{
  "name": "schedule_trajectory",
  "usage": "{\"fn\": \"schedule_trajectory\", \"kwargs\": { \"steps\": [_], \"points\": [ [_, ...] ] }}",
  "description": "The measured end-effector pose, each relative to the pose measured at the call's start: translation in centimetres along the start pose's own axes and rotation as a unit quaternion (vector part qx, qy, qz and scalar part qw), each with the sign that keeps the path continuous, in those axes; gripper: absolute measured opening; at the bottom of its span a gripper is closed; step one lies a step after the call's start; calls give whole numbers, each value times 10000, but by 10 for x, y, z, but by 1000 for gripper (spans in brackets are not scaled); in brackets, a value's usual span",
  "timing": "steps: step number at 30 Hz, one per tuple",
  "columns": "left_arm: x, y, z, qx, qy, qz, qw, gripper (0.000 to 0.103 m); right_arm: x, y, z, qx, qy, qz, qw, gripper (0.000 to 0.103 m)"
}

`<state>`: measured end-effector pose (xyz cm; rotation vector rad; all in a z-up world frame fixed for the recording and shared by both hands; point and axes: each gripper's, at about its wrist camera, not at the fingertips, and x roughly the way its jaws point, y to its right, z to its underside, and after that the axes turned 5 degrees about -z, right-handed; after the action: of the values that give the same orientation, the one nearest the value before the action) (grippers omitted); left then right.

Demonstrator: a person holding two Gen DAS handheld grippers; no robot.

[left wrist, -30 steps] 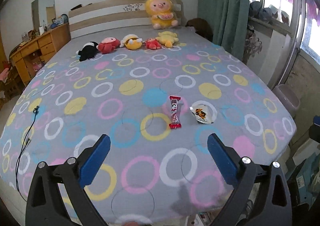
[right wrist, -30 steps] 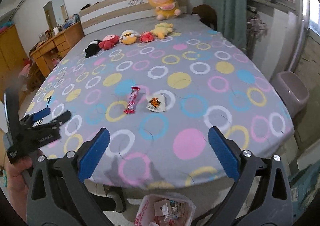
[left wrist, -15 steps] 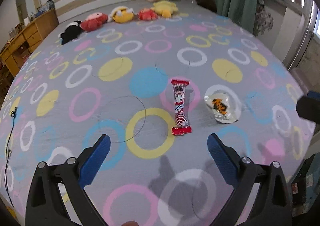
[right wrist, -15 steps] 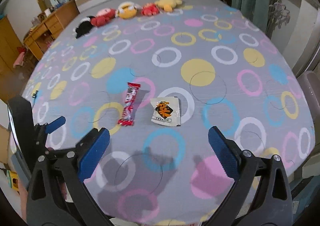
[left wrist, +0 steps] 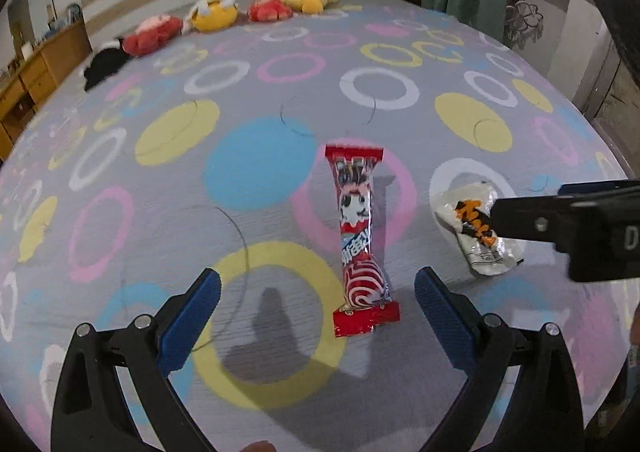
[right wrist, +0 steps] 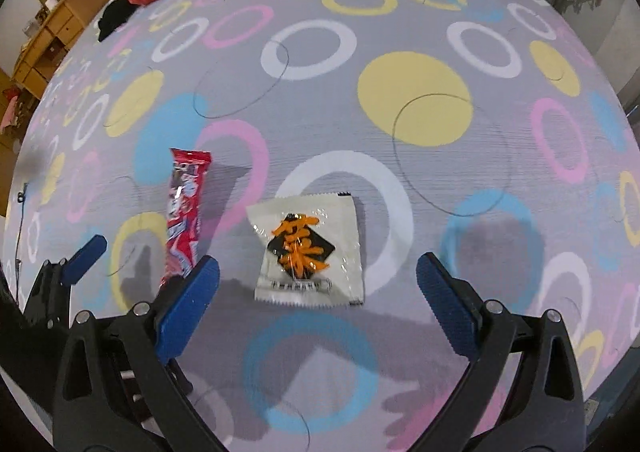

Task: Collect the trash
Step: 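Grasp the white sauce sachet with the right tool while the left tool grasps the red candy stick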

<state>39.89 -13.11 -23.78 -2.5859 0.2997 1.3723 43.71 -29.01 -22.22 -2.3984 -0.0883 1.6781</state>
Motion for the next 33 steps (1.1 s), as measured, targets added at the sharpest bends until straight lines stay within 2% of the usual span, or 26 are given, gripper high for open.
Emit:
{"fn": "schedule_trajectory", "kwargs": {
  "steps": [10,12,14,16,18,21,22,23,24,25,30,33],
  "points": [
    [30,8,-8,66,-56,97,9999,95,52,9,-9,138,-339,208,9991,96],
    [40,8,-6,13,-221,105,9997,95,57,8,-8,39,-321,345,9989,96],
    [43,6,-4,-97,-145,126,9998,93,58,3,-8,-43,-320,489,9983,95],
    [43,3,-6,-227,-136,82,9996,83,56,2,-8,-20,-261,527,9983,85],
    [40,0,-8,-320,-73,79,9994,60,54,1,-9,-2,-224,568,9981,74],
    [37,-1,-8,-358,-30,95,9993,41,50,0,-7,-57,-203,613,9979,61],
    [37,-2,-7,-373,-25,82,9993,37,50,-1,-7,-97,-198,619,9978,49],
    [37,-3,-7,-388,-22,65,9992,26,48,-1,-6,-116,-187,619,9978,43],
    [36,-5,-7,-414,-46,54,9991,22,46,-1,-6,-124,-195,626,9978,34],
    [35,-6,-8,-436,-96,83,9990,22,45,-1,-5,-125,-211,603,9979,30],
    [32,-11,-7,-512,-148,83,9985,22,41,3,-3,-143,-224,560,9981,17],
    [31,-14,-7,-549,-149,87,9983,22,39,7,2,-124,-217,533,9983,16]
  ]
}}
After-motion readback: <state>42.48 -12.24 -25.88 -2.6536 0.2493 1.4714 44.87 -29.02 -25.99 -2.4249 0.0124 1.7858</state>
